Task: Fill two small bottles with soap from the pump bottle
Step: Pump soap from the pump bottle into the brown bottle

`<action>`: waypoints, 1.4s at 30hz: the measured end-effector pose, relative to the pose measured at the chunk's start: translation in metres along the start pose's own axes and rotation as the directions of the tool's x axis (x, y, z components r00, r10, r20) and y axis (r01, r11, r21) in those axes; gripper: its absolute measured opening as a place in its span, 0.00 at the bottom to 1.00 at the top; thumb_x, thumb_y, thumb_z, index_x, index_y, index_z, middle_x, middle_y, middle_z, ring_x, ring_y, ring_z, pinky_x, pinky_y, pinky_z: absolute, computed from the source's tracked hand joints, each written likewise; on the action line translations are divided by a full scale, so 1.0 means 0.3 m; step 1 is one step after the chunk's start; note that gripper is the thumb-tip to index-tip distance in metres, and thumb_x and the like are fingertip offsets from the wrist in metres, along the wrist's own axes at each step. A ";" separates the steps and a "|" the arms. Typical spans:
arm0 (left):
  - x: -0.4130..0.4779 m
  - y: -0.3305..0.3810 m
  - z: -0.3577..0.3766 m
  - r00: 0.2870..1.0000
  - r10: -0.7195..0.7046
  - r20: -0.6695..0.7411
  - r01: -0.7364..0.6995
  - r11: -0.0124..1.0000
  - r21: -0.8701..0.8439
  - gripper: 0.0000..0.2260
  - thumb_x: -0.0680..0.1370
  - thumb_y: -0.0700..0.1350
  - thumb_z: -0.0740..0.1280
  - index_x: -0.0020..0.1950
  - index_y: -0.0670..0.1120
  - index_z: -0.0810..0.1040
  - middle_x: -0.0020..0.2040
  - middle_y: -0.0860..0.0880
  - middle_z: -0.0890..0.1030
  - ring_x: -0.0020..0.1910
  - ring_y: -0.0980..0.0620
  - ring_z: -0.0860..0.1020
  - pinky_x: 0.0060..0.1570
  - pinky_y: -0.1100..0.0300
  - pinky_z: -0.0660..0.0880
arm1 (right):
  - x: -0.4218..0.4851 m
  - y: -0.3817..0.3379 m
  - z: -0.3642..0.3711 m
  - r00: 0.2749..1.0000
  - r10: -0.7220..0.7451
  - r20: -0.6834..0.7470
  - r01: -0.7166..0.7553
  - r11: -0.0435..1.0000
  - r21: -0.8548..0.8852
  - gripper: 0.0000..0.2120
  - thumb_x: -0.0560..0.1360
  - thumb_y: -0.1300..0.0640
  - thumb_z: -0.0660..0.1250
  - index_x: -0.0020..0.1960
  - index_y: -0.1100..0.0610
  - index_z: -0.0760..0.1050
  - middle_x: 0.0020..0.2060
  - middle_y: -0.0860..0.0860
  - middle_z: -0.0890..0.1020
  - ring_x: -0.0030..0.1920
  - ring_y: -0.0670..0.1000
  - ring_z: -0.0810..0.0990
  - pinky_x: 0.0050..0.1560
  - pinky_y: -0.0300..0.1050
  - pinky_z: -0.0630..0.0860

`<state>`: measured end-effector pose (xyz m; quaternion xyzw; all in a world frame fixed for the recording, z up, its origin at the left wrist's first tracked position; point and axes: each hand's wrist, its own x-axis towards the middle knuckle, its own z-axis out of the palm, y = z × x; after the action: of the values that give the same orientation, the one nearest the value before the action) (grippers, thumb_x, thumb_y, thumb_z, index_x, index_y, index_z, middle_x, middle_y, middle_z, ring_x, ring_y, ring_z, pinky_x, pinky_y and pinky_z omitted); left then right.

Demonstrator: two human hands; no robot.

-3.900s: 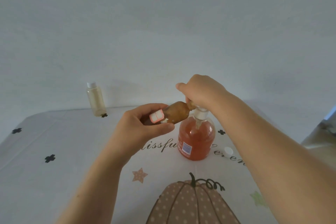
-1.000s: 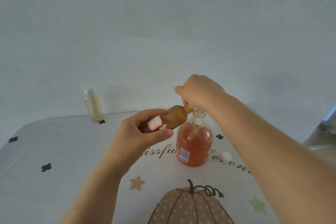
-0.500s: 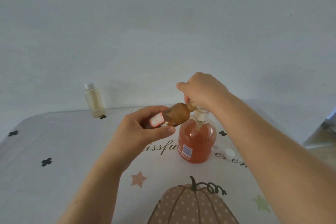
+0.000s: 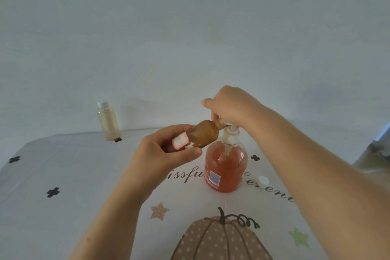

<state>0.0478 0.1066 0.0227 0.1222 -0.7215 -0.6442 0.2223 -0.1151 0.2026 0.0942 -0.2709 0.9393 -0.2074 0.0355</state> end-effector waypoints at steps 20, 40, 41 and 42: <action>0.002 -0.005 -0.003 1.000 0.000 0.006 0.000 1.000 0.008 0.16 0.66 0.40 0.79 0.51 0.54 0.85 0.44 0.52 0.86 0.41 0.57 0.82 0.42 0.66 0.77 | 0.001 0.001 -0.002 1.000 -0.026 0.000 0.026 0.998 0.063 0.19 0.79 0.48 0.61 0.40 0.57 0.84 0.33 0.48 0.82 0.39 0.54 0.82 0.42 0.45 0.75; -0.006 0.001 0.002 1.000 0.022 -0.013 -0.021 0.999 0.027 0.17 0.66 0.40 0.80 0.48 0.58 0.85 0.44 0.54 0.86 0.43 0.54 0.83 0.45 0.64 0.80 | 0.017 -0.017 0.009 0.995 0.081 -0.053 -0.074 0.988 0.137 0.19 0.82 0.51 0.58 0.47 0.61 0.83 0.37 0.53 0.86 0.36 0.55 0.82 0.54 0.50 0.81; -0.003 -0.001 0.004 1.000 0.020 -0.016 -0.019 0.999 0.028 0.17 0.66 0.39 0.80 0.47 0.59 0.85 0.43 0.54 0.86 0.42 0.56 0.83 0.45 0.65 0.79 | 0.021 -0.012 0.017 0.994 0.090 -0.066 -0.082 0.990 0.117 0.19 0.82 0.51 0.57 0.47 0.61 0.82 0.38 0.54 0.86 0.36 0.55 0.82 0.53 0.50 0.81; 0.000 -0.004 0.002 1.000 0.018 -0.023 -0.018 0.999 0.029 0.18 0.65 0.39 0.80 0.47 0.59 0.85 0.43 0.54 0.86 0.41 0.58 0.83 0.44 0.66 0.79 | 0.026 -0.008 0.027 0.992 0.099 -0.081 -0.091 0.992 0.088 0.19 0.82 0.50 0.57 0.47 0.60 0.81 0.39 0.54 0.86 0.37 0.56 0.83 0.51 0.49 0.81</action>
<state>0.0474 0.1071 0.0215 0.1263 -0.7291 -0.6304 0.2346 -0.1192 0.1937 0.0881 -0.2150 0.9423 -0.2561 0.0166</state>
